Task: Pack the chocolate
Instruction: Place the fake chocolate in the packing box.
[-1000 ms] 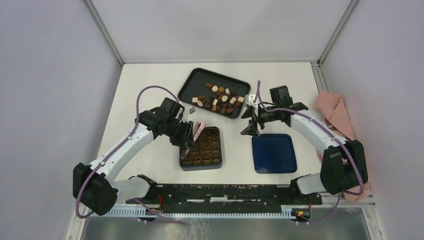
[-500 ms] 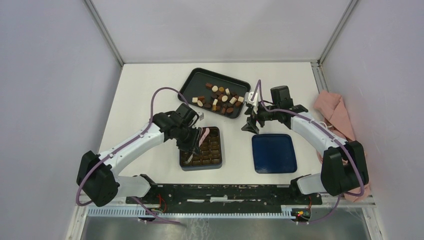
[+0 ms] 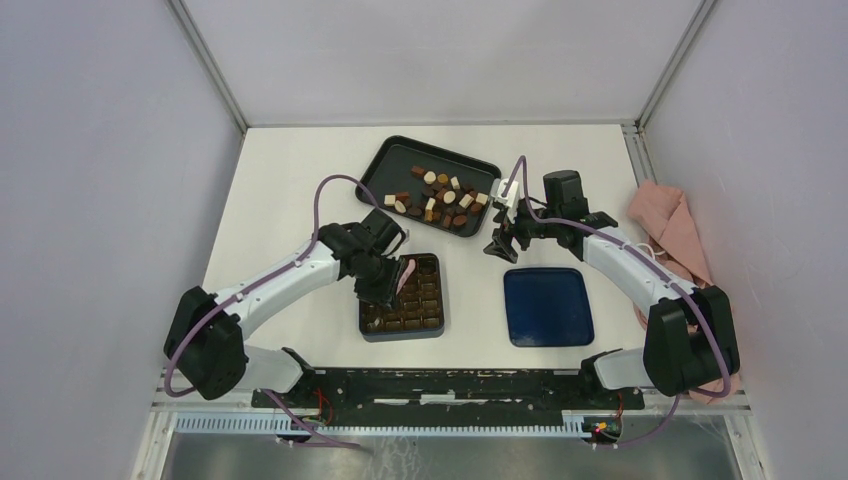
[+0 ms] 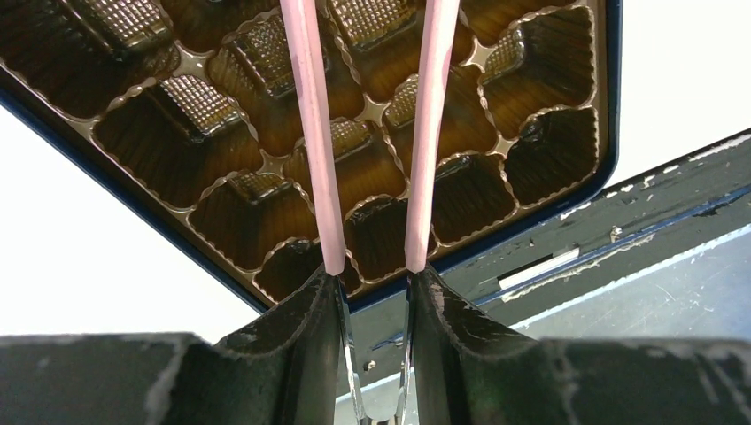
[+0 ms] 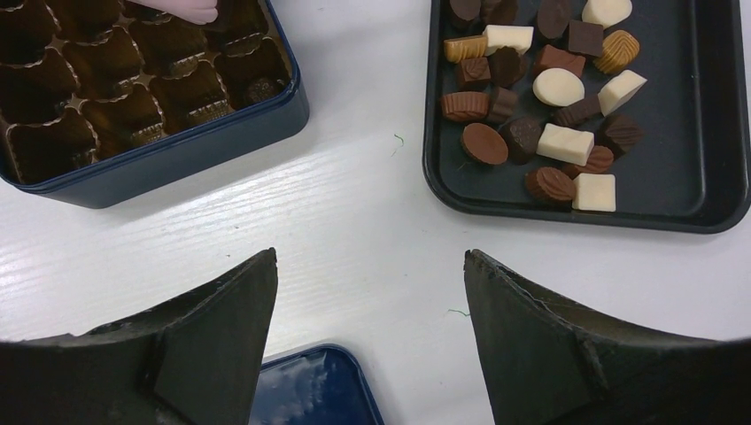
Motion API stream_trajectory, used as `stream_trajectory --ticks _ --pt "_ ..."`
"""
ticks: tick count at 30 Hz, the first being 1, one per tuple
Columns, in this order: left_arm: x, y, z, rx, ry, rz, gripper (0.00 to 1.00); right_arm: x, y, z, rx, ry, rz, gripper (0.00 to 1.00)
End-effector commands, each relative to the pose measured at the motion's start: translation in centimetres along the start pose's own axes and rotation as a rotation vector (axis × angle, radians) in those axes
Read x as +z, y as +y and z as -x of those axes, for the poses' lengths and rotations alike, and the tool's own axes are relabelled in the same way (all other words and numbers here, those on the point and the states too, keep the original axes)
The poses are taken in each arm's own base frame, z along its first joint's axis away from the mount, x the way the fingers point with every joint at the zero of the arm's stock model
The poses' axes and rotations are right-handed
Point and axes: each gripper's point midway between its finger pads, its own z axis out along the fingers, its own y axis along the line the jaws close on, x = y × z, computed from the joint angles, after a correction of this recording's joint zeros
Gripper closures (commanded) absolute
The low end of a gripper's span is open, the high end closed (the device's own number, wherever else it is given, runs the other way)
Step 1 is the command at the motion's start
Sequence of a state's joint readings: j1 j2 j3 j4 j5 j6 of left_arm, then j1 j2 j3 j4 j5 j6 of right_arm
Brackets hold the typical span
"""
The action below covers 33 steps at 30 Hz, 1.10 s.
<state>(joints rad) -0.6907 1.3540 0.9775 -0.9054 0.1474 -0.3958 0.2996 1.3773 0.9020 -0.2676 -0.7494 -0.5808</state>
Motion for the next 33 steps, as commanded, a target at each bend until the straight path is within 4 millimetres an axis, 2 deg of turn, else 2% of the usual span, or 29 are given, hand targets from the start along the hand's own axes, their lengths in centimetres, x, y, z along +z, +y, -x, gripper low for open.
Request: stream_trajectory --ticks 1,6,19,28,33 --pt "0.4 -0.2 1.1 -0.010 -0.037 0.008 0.92 -0.4 -0.2 1.2 -0.025 -0.035 -0.011 0.17" --pt "0.9 -0.1 1.2 -0.001 -0.024 0.013 0.88 -0.4 0.0 1.3 -0.030 -0.037 0.000 0.17" --pt "1.1 0.1 1.5 0.006 -0.024 0.024 0.62 -0.4 0.3 1.4 -0.041 -0.043 0.020 0.17" --pt "0.9 -0.1 1.7 0.013 -0.033 0.016 0.58 -0.4 0.5 1.3 -0.044 -0.044 0.031 0.17" --pt "-0.1 -0.9 2.6 0.014 -0.078 -0.014 0.61 -0.4 0.5 1.4 -0.045 -0.046 0.035 0.17"
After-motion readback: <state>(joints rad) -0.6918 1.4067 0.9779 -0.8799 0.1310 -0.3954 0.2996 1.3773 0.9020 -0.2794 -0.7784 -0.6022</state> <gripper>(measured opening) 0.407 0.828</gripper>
